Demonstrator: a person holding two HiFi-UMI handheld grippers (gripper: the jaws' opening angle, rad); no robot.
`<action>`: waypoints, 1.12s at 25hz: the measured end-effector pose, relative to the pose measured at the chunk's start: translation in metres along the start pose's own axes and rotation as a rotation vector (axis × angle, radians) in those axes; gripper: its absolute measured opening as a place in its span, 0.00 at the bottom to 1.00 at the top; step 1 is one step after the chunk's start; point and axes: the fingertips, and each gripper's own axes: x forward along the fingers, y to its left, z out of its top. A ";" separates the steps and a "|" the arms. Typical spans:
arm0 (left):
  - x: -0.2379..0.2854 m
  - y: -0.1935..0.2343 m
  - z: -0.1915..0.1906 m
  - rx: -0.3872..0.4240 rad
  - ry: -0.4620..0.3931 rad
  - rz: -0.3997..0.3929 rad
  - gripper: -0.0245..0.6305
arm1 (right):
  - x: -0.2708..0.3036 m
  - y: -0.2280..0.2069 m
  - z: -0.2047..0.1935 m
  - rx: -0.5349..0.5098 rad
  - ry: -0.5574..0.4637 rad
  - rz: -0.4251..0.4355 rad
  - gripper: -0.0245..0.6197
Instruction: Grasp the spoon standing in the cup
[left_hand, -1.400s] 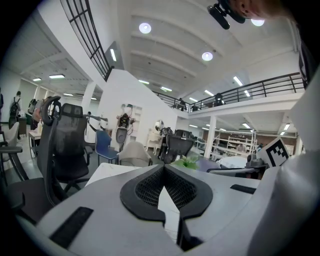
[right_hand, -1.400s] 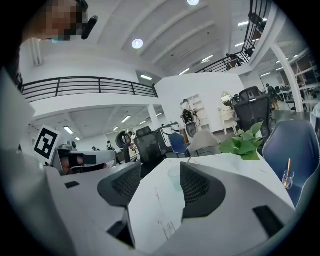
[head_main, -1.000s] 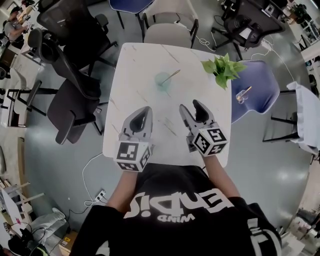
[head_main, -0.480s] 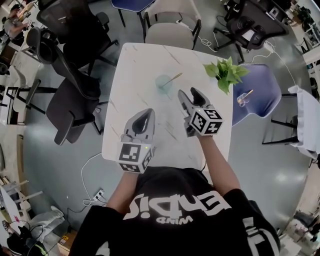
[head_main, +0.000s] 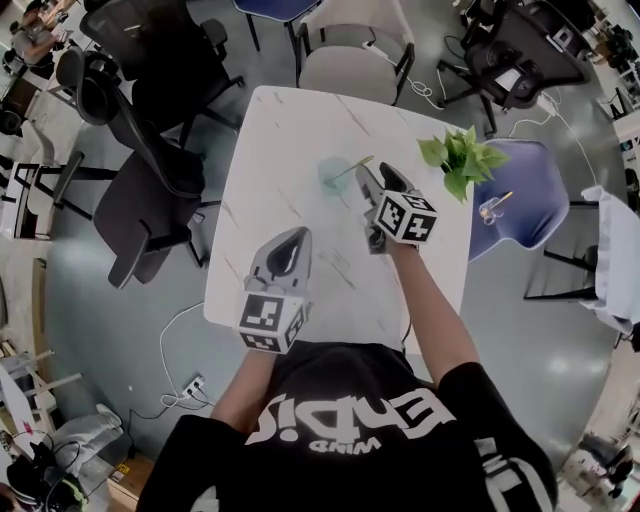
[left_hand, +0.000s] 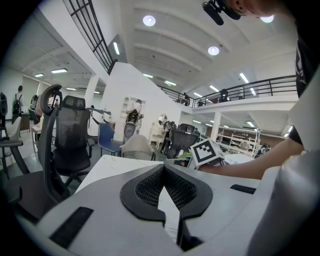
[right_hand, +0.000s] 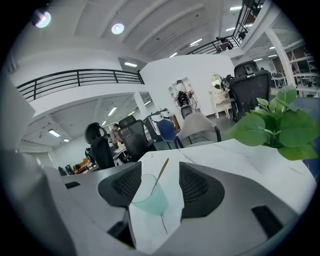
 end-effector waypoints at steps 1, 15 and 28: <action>0.000 0.001 -0.002 -0.002 0.003 0.003 0.06 | 0.005 -0.004 -0.002 0.012 0.006 -0.007 0.37; -0.003 0.009 -0.019 -0.035 0.036 0.025 0.06 | 0.038 -0.009 -0.017 0.065 0.074 0.001 0.22; -0.005 0.009 -0.022 -0.038 0.044 0.030 0.06 | 0.037 -0.006 -0.011 0.075 0.072 -0.003 0.09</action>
